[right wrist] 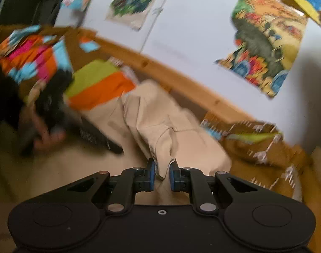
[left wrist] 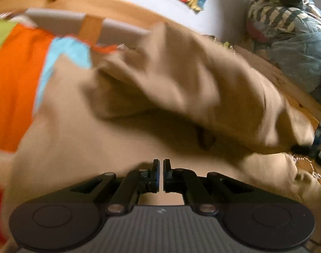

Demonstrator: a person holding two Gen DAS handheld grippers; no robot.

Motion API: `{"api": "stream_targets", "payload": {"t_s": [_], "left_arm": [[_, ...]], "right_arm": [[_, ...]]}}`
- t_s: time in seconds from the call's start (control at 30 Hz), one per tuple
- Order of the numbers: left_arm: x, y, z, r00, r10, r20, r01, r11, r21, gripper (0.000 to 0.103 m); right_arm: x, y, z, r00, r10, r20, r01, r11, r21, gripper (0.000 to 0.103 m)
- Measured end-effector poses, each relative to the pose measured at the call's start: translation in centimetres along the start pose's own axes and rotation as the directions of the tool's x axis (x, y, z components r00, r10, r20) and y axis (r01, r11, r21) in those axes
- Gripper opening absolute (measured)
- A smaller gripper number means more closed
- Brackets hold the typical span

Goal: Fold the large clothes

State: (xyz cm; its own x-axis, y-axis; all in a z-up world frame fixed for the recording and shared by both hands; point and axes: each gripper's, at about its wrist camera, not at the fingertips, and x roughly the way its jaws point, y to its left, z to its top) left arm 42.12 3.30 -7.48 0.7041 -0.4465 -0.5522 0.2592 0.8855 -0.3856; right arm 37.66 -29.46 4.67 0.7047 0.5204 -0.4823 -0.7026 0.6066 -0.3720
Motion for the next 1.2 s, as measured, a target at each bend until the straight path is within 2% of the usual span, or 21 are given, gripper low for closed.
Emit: {"api": "stream_targets", "payload": {"t_s": [0.1,0.2,0.3,0.4,0.43,0.47,0.5,0.53,0.6,0.67,0.73,0.77,0.83,0.87,0.9,0.93,0.97,1.03,1.1,1.2], "left_arm": [[-2.7,1.0,-1.3,1.000,0.021,-0.016,-0.021,1.000,-0.022,0.000],[-4.4,1.6,-1.9,0.998,0.061,-0.022,-0.061,0.998,0.004,0.006],[-6.0,1.8,-1.5,0.996,0.091,-0.002,-0.091,0.996,0.002,0.007],[-6.3,1.3,0.4,0.994,0.099,0.046,-0.099,0.995,-0.006,0.019],[-6.3,1.3,0.9,0.993,0.101,0.059,-0.101,0.995,-0.008,0.029],[-6.2,1.3,1.3,0.992,0.102,0.074,-0.100,0.995,-0.023,0.036],[-6.0,1.4,1.9,0.991,0.101,0.085,-0.097,0.994,-0.047,0.038],[-5.6,1.7,2.5,0.991,0.096,0.091,-0.088,0.993,-0.081,0.038],[-4.6,2.2,3.3,0.991,0.106,0.079,-0.095,0.986,-0.136,0.038],[-3.0,2.7,4.0,0.991,0.125,0.046,-0.115,0.978,-0.173,0.038],[-1.6,3.0,4.6,0.994,0.112,0.011,-0.107,0.971,-0.213,0.038],[-1.2,3.1,4.8,0.994,0.106,0.000,-0.103,0.969,-0.223,0.038],[-0.5,2.8,5.1,0.994,0.106,-0.013,-0.106,0.970,-0.218,0.037],[-0.2,2.7,5.2,0.994,0.109,-0.021,-0.111,0.972,-0.207,0.020],[0.0,2.5,5.3,0.991,0.131,-0.029,-0.134,0.973,-0.187,0.009],[0.0,2.3,5.3,0.987,0.159,-0.028,-0.162,0.972,-0.169,0.004],[-0.3,2.2,5.2,0.987,0.159,-0.007,-0.158,0.974,-0.164,0.000],[-1.1,1.7,5.1,0.982,0.182,0.046,-0.174,0.976,-0.133,0.000],[-1.3,1.2,4.9,0.972,0.224,0.072,-0.218,0.973,-0.080,0.000],[-0.1,1.6,4.6,0.967,0.254,0.031,-0.252,0.967,-0.035,0.000]], "right_arm": [[-0.6,2.8,-2.4,0.999,0.022,-0.047,-0.024,0.999,-0.048,0.014],[-1.1,5.6,-4.8,0.994,0.036,-0.100,-0.046,0.994,-0.100,0.014],[-0.9,7.7,-7.1,0.984,0.038,-0.176,-0.061,0.990,-0.127,0.018],[-1.3,7.8,-8.1,0.979,0.033,-0.203,-0.047,0.997,-0.066,0.028],[-1.6,7.5,-8.1,0.979,0.031,-0.200,-0.037,0.999,-0.026,0.031],[-2.2,6.7,-8.1,0.980,0.035,-0.196,-0.027,0.999,0.044,0.036],[-2.6,5.7,-8.0,0.981,0.042,-0.190,-0.019,0.993,0.120,0.041],[-3.1,4.5,-8.0,0.983,0.047,-0.180,-0.007,0.976,0.218,0.048],[-3.9,1.8,-8.2,0.989,0.045,-0.142,0.020,0.906,0.423,0.051],[-4.2,-1.6,-8.7,0.994,0.033,-0.102,0.038,0.784,0.619,0.052],[-3.5,-4.0,-9.1,0.995,0.013,-0.103,0.067,0.676,0.734,0.054],[-2.8,-4.8,-9.3,0.992,0.008,-0.127,0.092,0.647,0.757,0.055],[-1.1,-6.1,-9.7,0.986,0.008,-0.168,0.128,0.617,0.777,0.055],[0.1,-6.6,-9.8,0.981,0.011,-0.192,0.146,0.605,0.783,0.054],[0.8,-6.8,-10.0,0.979,0.011,-0.203,0.158,0.593,0.789,0.053],[1.8,-7.2,-10.0,0.977,0.010,-0.215,0.169,0.576,0.799,0.049],[2.6,-7.6,-10.0,0.976,0.000,-0.216,0.178,0.569,0.803,0.037],[3.7,-7.8,-9.4,0.975,-0.046,-0.217,0.201,0.603,0.772,0.011],[4.9,-7.9,-8.4,0.972,-0.105,-0.211,0.228,0.649,0.726,0.006],[6.1,-7.6,-7.1,0.964,-0.196,-0.179,0.265,0.711,0.651,0.005]]}}
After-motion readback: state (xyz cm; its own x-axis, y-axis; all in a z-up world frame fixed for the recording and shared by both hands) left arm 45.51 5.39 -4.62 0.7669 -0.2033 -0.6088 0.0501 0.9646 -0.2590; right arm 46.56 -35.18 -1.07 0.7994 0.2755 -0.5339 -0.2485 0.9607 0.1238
